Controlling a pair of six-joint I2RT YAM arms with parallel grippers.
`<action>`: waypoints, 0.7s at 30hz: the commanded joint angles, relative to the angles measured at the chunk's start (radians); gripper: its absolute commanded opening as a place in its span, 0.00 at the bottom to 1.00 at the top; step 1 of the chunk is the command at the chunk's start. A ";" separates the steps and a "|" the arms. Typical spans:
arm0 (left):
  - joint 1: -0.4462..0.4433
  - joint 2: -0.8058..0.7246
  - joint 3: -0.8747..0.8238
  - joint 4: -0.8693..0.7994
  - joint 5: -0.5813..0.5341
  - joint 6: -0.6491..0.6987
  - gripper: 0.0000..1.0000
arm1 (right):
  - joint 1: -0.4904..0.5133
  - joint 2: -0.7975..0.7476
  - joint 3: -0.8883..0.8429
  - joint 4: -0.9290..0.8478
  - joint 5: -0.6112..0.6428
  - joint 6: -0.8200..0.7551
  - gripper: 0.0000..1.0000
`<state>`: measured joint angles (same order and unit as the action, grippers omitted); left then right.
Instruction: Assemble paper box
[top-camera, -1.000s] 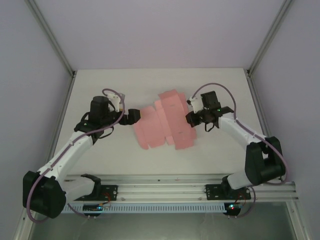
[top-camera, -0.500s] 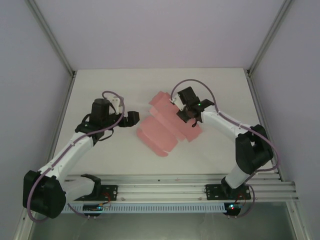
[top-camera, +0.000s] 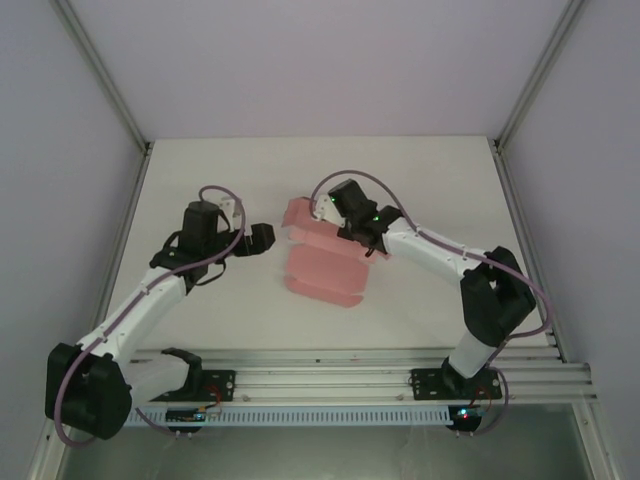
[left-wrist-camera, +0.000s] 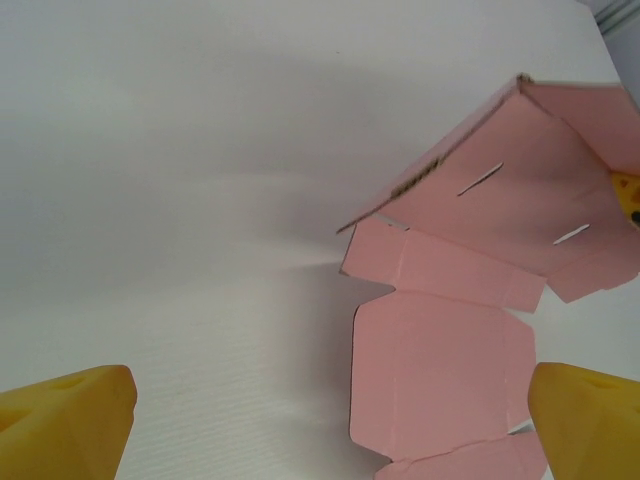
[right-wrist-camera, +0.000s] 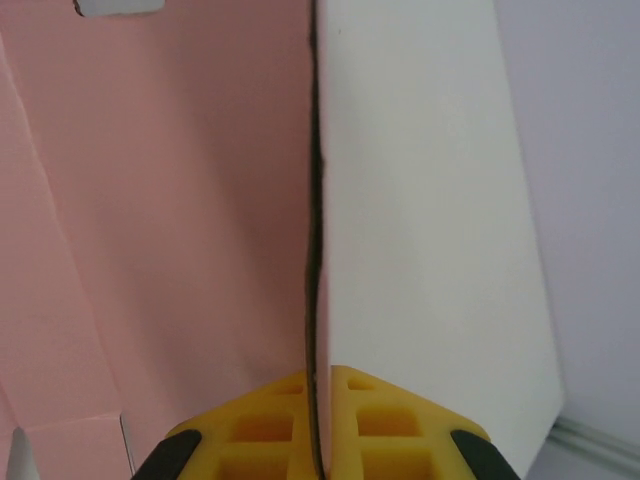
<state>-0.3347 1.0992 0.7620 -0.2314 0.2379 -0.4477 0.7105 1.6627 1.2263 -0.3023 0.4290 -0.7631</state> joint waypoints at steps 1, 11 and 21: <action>0.018 -0.017 -0.002 -0.015 -0.021 -0.039 1.00 | 0.043 -0.010 -0.065 0.102 0.037 -0.121 0.01; 0.084 0.097 0.097 0.025 0.033 -0.105 0.99 | 0.092 -0.014 -0.105 0.147 0.039 -0.133 0.01; 0.080 0.351 0.233 0.065 0.205 -0.015 1.00 | 0.101 -0.013 -0.102 0.134 -0.008 -0.093 0.02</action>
<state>-0.2535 1.4082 0.9478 -0.1810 0.3676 -0.5056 0.8051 1.6627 1.1244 -0.1650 0.4427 -0.8803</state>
